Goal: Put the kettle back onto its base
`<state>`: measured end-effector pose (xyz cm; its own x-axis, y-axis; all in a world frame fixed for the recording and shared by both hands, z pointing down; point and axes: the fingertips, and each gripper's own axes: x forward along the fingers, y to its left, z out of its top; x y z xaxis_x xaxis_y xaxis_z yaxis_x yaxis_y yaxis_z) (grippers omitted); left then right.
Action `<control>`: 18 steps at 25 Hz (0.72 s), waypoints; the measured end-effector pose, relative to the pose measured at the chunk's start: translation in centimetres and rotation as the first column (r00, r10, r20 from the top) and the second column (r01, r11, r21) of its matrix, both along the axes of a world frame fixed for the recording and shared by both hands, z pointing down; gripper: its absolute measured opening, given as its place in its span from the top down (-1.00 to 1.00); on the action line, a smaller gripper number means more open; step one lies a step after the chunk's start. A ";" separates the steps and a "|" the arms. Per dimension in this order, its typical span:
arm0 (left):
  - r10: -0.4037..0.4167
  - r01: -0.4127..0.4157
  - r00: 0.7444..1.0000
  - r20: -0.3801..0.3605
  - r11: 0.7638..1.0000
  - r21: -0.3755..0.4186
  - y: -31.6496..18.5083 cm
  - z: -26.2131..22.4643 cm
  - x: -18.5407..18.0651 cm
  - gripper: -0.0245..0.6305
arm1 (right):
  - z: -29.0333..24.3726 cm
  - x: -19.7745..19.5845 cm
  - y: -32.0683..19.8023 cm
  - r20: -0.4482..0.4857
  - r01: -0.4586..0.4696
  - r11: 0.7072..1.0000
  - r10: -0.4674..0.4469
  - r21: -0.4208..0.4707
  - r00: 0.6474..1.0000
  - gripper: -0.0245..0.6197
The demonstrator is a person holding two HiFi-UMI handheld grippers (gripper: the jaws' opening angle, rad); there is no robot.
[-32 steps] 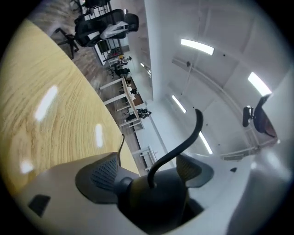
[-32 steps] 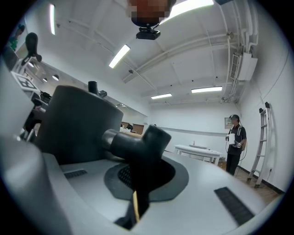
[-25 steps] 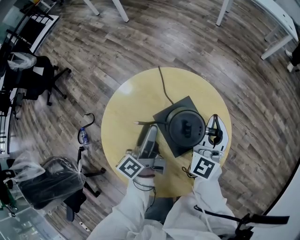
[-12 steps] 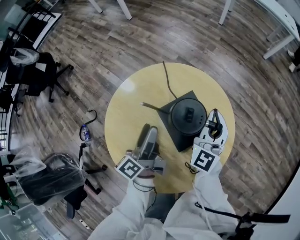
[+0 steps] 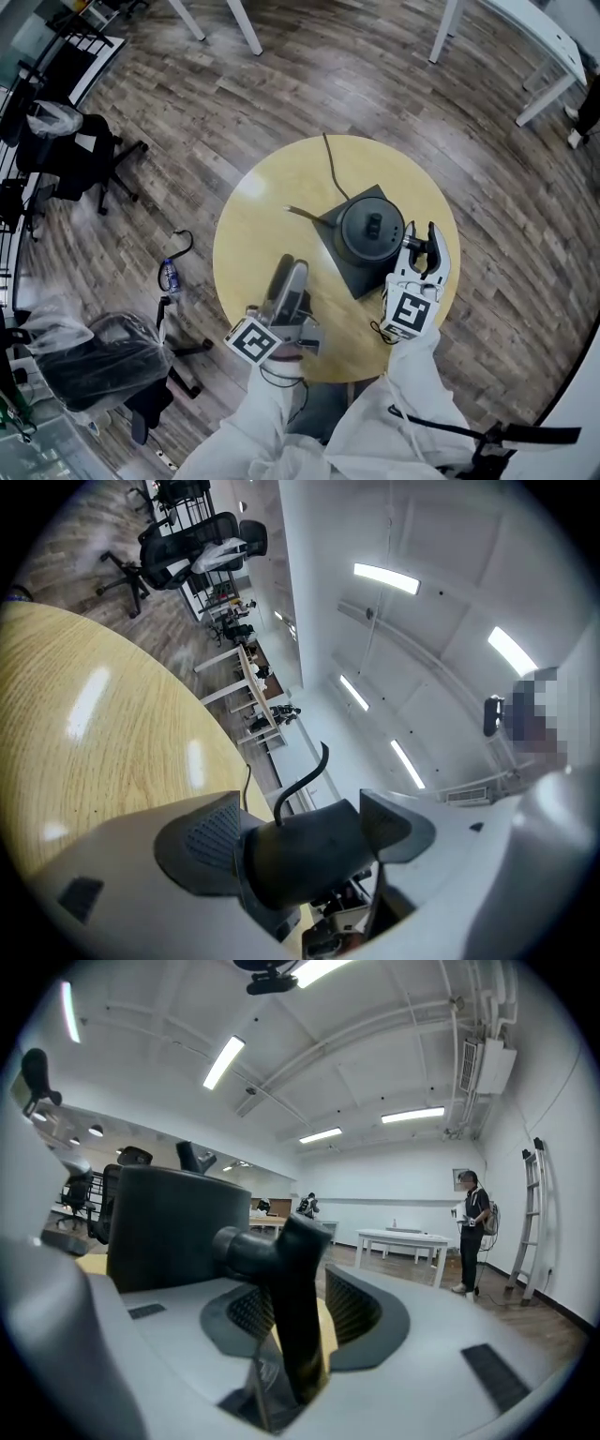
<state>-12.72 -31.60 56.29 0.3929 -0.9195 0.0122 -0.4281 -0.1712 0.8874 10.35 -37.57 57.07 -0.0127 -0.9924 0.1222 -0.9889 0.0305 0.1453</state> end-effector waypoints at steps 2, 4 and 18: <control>0.007 -0.007 1.000 -0.001 1.000 0.001 0.7 -0.3 0.1 -0.24 | 0.0 0.1 0.9 0.003 -0.013 1.000 0.013 -0.023 1.000 0.51; 0.016 -0.016 1.000 -0.006 1.000 0.003 1.3 -0.6 0.3 -0.24 | -0.1 0.0 2.1 -0.015 -0.031 0.999 0.030 -0.034 0.999 0.48; 0.115 -0.138 0.969 0.221 0.986 0.089 6.8 -7.3 2.3 -0.24 | -7.4 -0.4 11.6 0.036 -0.022 0.997 0.024 -0.071 0.999 0.45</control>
